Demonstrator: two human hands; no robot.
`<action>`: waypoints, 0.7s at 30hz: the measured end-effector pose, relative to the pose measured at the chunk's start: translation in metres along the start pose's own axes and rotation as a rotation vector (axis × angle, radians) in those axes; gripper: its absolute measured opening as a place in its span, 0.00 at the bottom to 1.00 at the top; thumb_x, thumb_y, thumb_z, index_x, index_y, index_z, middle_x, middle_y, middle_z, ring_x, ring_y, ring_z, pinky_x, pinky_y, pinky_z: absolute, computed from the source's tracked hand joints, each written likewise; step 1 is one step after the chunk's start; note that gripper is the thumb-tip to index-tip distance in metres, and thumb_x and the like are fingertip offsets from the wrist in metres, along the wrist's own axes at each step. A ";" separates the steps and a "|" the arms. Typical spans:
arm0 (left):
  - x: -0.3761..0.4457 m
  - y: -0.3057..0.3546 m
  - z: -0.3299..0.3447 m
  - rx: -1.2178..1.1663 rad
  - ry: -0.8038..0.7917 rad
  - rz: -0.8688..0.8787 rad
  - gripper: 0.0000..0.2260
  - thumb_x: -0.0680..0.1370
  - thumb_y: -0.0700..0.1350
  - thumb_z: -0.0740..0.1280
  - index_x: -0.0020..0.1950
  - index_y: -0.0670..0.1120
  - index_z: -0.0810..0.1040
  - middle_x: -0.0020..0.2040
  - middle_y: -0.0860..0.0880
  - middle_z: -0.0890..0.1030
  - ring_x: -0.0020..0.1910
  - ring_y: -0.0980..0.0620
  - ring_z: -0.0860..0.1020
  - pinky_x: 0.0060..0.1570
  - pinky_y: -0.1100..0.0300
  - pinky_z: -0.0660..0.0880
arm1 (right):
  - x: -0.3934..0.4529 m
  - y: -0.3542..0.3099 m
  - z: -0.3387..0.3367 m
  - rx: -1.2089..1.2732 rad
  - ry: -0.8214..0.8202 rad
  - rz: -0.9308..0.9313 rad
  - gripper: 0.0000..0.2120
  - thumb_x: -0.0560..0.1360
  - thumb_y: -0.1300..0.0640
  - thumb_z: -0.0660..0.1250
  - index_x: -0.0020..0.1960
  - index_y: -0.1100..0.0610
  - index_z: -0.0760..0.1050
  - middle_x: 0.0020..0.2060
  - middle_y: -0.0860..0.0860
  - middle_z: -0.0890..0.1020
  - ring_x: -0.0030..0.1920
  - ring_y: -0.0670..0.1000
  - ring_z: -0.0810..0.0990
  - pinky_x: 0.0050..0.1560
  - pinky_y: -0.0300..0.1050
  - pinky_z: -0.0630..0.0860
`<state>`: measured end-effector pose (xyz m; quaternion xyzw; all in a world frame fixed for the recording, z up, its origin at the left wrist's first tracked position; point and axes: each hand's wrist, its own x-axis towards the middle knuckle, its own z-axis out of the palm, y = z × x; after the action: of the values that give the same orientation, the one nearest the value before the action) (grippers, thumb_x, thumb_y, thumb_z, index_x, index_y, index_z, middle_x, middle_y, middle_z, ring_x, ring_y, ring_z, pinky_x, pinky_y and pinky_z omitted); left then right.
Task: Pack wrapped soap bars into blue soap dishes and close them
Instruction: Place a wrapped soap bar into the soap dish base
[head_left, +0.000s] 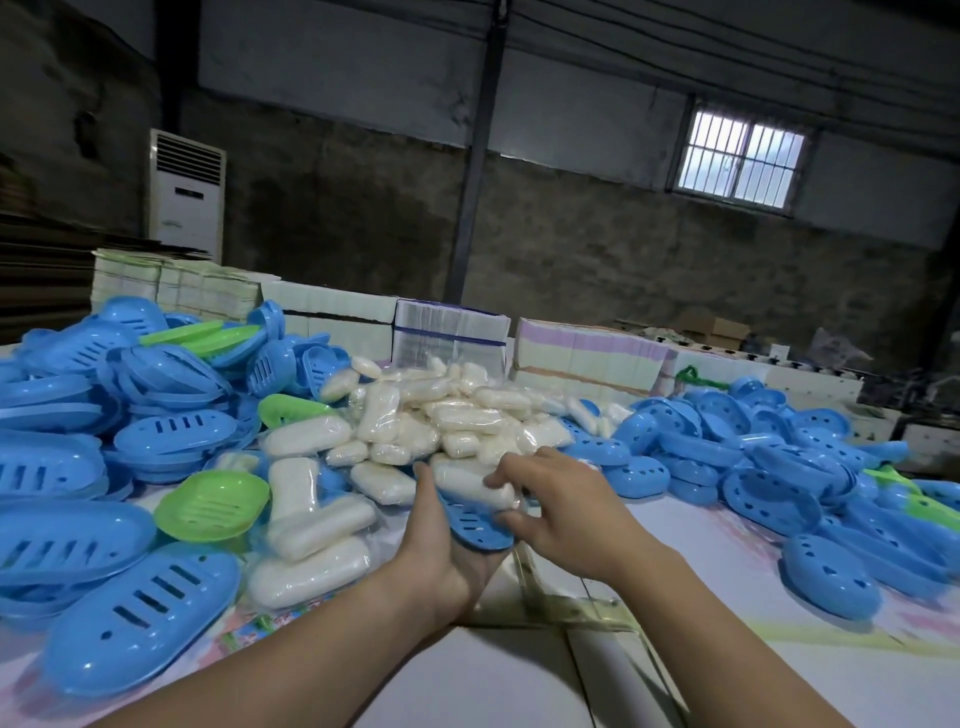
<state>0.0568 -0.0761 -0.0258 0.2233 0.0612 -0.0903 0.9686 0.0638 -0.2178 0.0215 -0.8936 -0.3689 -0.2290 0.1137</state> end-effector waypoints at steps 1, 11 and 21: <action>-0.001 -0.001 0.000 0.011 -0.009 -0.013 0.32 0.77 0.70 0.57 0.61 0.43 0.79 0.49 0.35 0.85 0.43 0.38 0.86 0.43 0.45 0.81 | 0.000 -0.002 0.000 0.001 -0.021 0.008 0.13 0.74 0.47 0.70 0.58 0.44 0.75 0.42 0.37 0.73 0.47 0.43 0.70 0.49 0.50 0.75; -0.001 0.001 -0.001 0.014 -0.071 -0.103 0.34 0.75 0.70 0.63 0.67 0.44 0.77 0.58 0.34 0.83 0.55 0.36 0.83 0.41 0.45 0.83 | 0.000 -0.003 -0.007 0.305 -0.153 0.039 0.12 0.75 0.45 0.71 0.57 0.42 0.82 0.57 0.37 0.75 0.59 0.39 0.70 0.55 0.35 0.70; 0.003 0.003 -0.004 0.043 -0.099 -0.167 0.37 0.75 0.70 0.62 0.61 0.36 0.77 0.51 0.31 0.84 0.45 0.35 0.85 0.37 0.44 0.84 | 0.004 -0.004 0.007 0.268 -0.162 0.009 0.11 0.78 0.45 0.67 0.57 0.45 0.83 0.59 0.44 0.77 0.61 0.46 0.69 0.61 0.45 0.70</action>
<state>0.0598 -0.0726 -0.0284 0.2334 0.0296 -0.1828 0.9546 0.0659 -0.2096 0.0176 -0.8876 -0.4002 -0.1042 0.2028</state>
